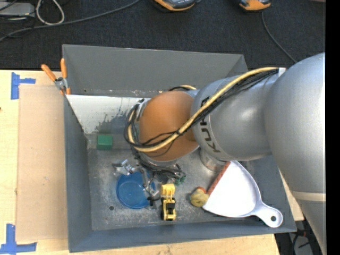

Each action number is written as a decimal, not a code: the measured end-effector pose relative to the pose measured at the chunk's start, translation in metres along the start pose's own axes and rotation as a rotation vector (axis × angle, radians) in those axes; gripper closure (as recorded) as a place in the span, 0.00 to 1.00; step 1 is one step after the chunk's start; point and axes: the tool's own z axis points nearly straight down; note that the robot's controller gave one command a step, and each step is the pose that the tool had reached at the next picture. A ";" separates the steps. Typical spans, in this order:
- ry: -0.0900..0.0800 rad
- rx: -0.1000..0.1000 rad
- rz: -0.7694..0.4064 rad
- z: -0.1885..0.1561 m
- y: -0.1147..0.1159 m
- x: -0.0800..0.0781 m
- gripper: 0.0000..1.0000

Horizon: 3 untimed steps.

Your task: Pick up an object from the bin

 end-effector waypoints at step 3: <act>-0.002 -0.004 -0.240 0.025 -0.049 0.040 0.00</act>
Offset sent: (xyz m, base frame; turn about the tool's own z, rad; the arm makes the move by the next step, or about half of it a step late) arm -0.0221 0.0089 -0.0202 -0.1309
